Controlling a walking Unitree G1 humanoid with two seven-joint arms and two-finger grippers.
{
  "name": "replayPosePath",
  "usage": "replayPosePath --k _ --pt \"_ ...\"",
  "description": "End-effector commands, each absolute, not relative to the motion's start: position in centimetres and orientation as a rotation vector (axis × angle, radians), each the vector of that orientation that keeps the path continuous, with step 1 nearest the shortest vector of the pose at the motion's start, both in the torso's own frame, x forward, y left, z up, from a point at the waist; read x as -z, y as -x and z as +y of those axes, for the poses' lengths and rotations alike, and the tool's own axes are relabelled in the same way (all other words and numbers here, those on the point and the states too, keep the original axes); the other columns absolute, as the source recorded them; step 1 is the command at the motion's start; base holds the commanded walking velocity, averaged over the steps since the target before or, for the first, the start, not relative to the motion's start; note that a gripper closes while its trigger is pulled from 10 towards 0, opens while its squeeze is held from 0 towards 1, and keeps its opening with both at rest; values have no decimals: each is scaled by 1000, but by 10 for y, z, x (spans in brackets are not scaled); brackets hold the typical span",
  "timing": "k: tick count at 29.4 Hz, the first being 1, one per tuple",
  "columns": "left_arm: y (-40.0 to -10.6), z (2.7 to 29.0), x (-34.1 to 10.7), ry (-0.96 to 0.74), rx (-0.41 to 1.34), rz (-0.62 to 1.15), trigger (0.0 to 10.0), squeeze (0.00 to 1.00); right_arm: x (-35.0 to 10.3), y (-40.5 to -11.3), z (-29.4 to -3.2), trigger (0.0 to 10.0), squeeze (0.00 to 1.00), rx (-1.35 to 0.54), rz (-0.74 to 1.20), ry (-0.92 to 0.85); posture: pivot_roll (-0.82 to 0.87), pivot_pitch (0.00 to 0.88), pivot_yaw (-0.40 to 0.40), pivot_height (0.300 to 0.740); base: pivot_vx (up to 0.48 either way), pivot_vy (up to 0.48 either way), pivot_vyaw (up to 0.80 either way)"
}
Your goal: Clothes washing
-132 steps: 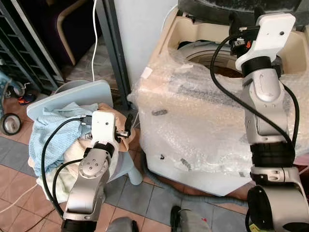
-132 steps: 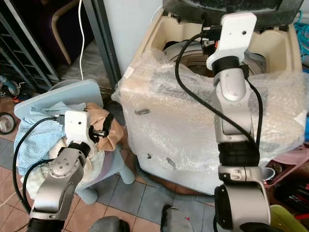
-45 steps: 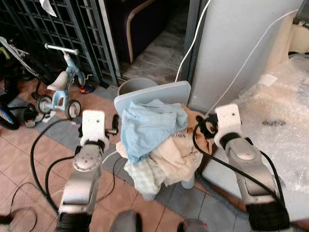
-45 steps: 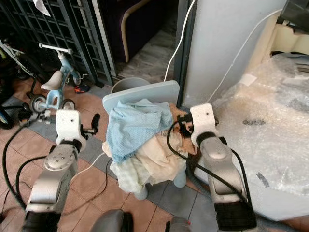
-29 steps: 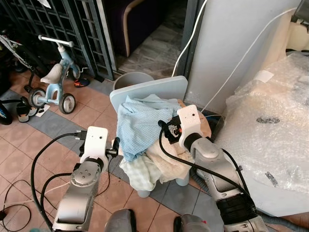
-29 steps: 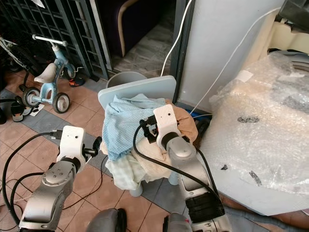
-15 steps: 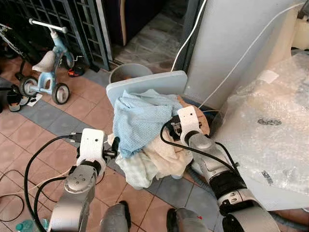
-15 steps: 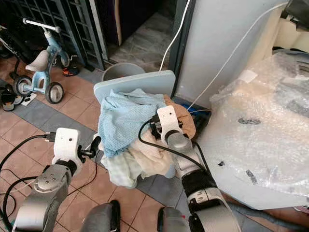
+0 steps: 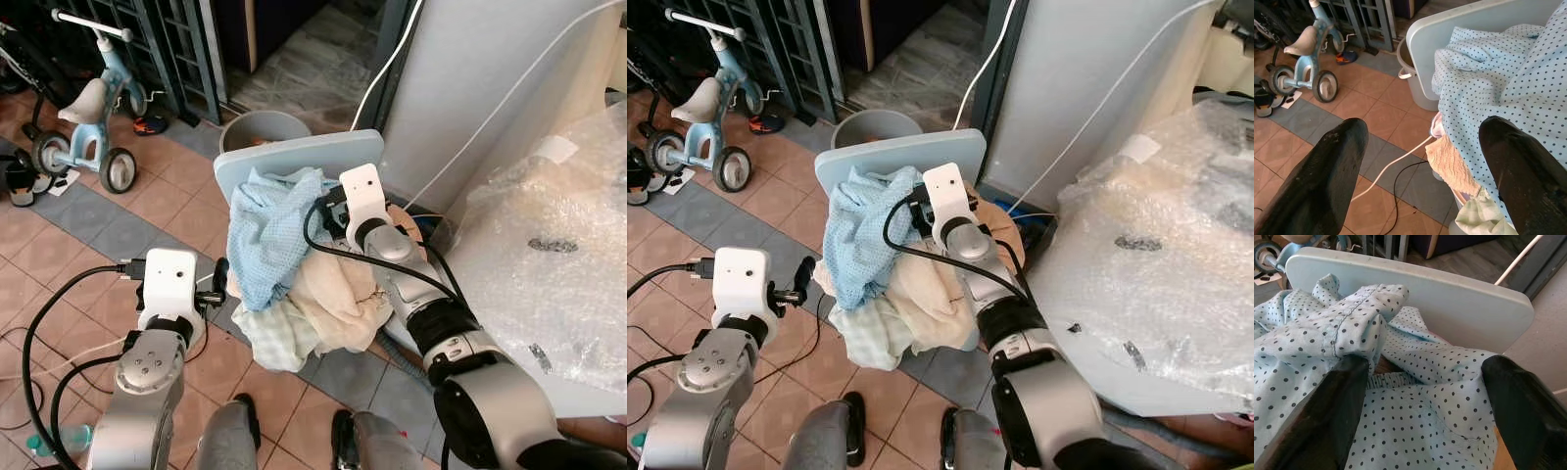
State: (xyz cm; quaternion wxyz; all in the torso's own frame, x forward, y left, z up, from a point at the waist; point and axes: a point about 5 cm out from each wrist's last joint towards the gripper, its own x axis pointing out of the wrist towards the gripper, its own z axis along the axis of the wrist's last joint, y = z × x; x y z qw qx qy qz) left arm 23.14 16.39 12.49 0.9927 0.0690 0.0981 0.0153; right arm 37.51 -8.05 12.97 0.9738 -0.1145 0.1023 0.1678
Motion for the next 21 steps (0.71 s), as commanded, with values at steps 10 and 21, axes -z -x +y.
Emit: replayPosePath --k 10,21 --pt "-228 152 -118 -121 1 230 10000 0 -122 -344 -100 10000 0 -869 336 501 106 234 -25 740 0 0 0" --pt "-245 150 -120 -141 38 210 10000 0 -192 -324 -130 10000 0 -1043 98 132 86 184 26 740 0 0 0"
